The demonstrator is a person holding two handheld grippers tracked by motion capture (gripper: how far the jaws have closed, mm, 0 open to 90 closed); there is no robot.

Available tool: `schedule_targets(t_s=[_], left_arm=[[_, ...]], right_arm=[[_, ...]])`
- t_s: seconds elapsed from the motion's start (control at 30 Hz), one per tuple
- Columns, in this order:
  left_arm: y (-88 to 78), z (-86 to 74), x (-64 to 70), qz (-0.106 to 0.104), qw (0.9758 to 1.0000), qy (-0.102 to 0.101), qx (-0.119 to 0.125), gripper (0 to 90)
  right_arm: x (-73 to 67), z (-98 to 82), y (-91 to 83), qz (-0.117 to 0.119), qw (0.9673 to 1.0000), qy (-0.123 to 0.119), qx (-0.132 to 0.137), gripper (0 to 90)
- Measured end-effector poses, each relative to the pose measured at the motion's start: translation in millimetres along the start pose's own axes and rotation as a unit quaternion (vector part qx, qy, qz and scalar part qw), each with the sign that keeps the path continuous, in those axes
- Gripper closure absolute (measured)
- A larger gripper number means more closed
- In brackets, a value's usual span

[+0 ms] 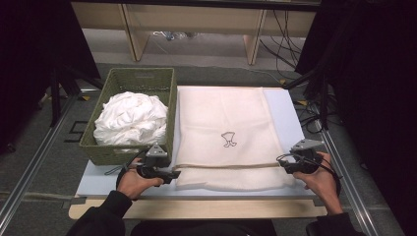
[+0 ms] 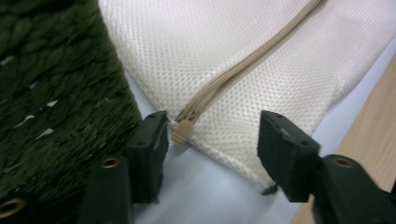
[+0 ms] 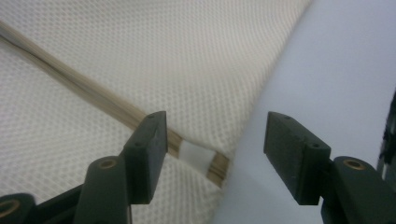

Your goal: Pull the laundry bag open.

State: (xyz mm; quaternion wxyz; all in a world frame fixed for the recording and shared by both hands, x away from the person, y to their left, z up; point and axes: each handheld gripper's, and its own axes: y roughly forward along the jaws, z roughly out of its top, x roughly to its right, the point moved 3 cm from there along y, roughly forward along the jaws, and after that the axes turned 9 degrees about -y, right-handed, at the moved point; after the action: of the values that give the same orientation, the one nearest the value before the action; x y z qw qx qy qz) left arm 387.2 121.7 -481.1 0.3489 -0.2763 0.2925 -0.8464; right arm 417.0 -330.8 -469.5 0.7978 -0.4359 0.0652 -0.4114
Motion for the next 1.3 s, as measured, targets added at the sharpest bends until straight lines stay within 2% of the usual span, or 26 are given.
schedule_targets(t_s=[0.03, 0.07, 0.13, 0.17, 0.23, 0.3, 0.33, 0.4, 0.47, 0.53, 0.6, 0.63, 0.67, 0.7, 0.73, 0.8, 0.9, 0.97, 1.03, 1.07, 1.1, 1.13, 1.17, 1.2, 1.3], left_arm=[[-0.9, 0.1, 1.4, -0.005, 1.0, -0.001, 0.001, 35.4], [-2.0, 0.2, 2.1, -0.005, 1.0, 0.0, 0.0, 33.2], [-3.8, 0.9, 5.8, -0.005, 0.9997, -0.008, 0.021, 30.3], [-5.2, 1.5, 5.6, -0.005, 0.9997, -0.003, 0.023, 29.1], [-7.2, 2.5, 7.1, -0.005, 0.9994, -0.011, 0.033, 25.1], [-8.8, 2.5, 8.1, -0.005, 0.999, -0.013, 0.043, 22.8], [-9.9, 2.3, 8.0, -0.004, 0.9989, -0.01, 0.044, 20.5], [-11.2, 1.4, 9.0, -0.007, 0.9987, -0.019, 0.048, 19.8], [-13.3, 1.4, 9.6, -0.008, 0.9985, -0.015, 0.052, 18.3], [-14.0, 1.1, 13.6, -0.006, 0.9972, -0.032, 0.067, 18.3], [-16.8, 0.3, 14.1, -0.005, 0.9978, -0.023, 0.063, 17.7], [-16.6, 0.2, 16.0, -0.003, 0.997, -0.031, 0.071, 17.0], [-17.7, -0.5, 15.9, 0.001, 0.9974, -0.024, 0.069, 17.1], [-18.2, -1.1, 16.4, 0.001, 0.9976, -0.022, 0.066, 17.1], [-16.9, -1.5, 18.5, -0.005, 0.9968, -0.032, 0.073, 17.1], [-18.3, -3.7, 17.7, 0.003, 0.9979, -0.02, 0.062, 17.1], [-18.5, -6.1, 17.9, 0.006, 0.998, -0.022, 0.058, 17.6], [-18.5, -6.9, 19.3, 0.003, 0.9975, -0.028, 0.065, 17.6], [-20.3, -8.5, 19.3, 0.002, 0.998, -0.02, 0.059, 17.7], [-19.2, -9.1, 21.4, 0.005, 0.9971, -0.027, 0.071, 17.7], [-20.5, -10.2, 20.7, 0.004, 0.998, -0.019, 0.06, 17.7], [-20.2, -11.0, 22.0, 0.004, 0.9979, -0.022, 0.061, 17.8], [-20.5, -11.7, 22.0, 0.007, 0.998, -0.02, 0.06, 17.9], [-20.5, -12.3, 22.8, 0.004, 0.9979, -0.021, 0.061, 17.9], [-20.7, -13.8, 24.5, 0.002, 0.9979, -0.02, 0.061, 18.1]], right_arm=[[-2.7, 2.9, -0.1, 0.003, 1.0, 0.005, 0.006, 37.4], [-3.3, 5.0, 1.5, 0.004, 0.9998, -0.011, 0.013, 36.1], [-7.8, 9.4, 2.7, 0.012, 0.9995, -0.02, 0.022, 35.4], [-10.7, 11.2, 2.7, 0.019, 0.9994, -0.016, 0.023, 35.0], [-12.4, 14.9, 2.8, 0.023, 0.9988, -0.025, 0.035, 33.0], [-16.0, 18.5, 1.6, 0.032, 0.9983, -0.013, 0.046, 32.4], [-16.6, 20.1, 0.9, 0.034, 0.998, -0.015, 0.05, 32.1], [-19.1, 23.7, 0.7, 0.042, 0.9972, -0.022, 0.058, 31.8], [-25.1, 29.3, 0.5, 0.05, 0.9957, -0.023, 0.074, 31.4], [-26.5, 31.5, 0.8, 0.055, 0.9951, -0.031, 0.076, 30.9], [-31.7, 35.7, 1.9, 0.069, 0.9937, -0.034, 0.082, 30.7], [-33.4, 37.9, 2.1, 0.071, 0.9932, -0.04, 0.083, 30.1], [-36.2, 39.9, 2.2, 0.078, 0.9928, -0.039, 0.082, 29.6], [-38.3, 41.9, 3.4, 0.078, 0.9922, -0.049, 0.083, 29.5], [-40.2, 43.5, 3.6, 0.074, 0.9925, -0.049, 0.084, 29.5], [-45.1, 46.9, 5.8, 0.082, 0.9916, -0.054, 0.084, 29.1], [-50.5, 50.3, 8.3, 0.088, 0.9908, -0.06, 0.084, 28.9], [-53.2, 52.2, 10.1, 0.092, 0.9902, -0.064, 0.083, 29.0], [-56.2, 54.0, 11.8, 0.097, 0.9898, -0.065, 0.081, 29.0], [-57.0, 54.9, 12.7, 0.1, 0.9891, -0.069, 0.082, 28.9], [-58.1, 55.6, 12.4, 0.098, 0.9897, -0.067, 0.079, 28.9], [-57.7, 56.5, 13.3, 0.093, 0.9891, -0.078, 0.084, 28.9], [-60.1, 56.9, 12.9, 0.098, 0.9898, -0.068, 0.078, 28.9], [-59.3, 58.0, 13.7, 0.095, 0.989, -0.078, 0.083, 28.9], [-62.6, 60.3, 14.9, 0.102, 0.9888, -0.075, 0.079, 28.9]])
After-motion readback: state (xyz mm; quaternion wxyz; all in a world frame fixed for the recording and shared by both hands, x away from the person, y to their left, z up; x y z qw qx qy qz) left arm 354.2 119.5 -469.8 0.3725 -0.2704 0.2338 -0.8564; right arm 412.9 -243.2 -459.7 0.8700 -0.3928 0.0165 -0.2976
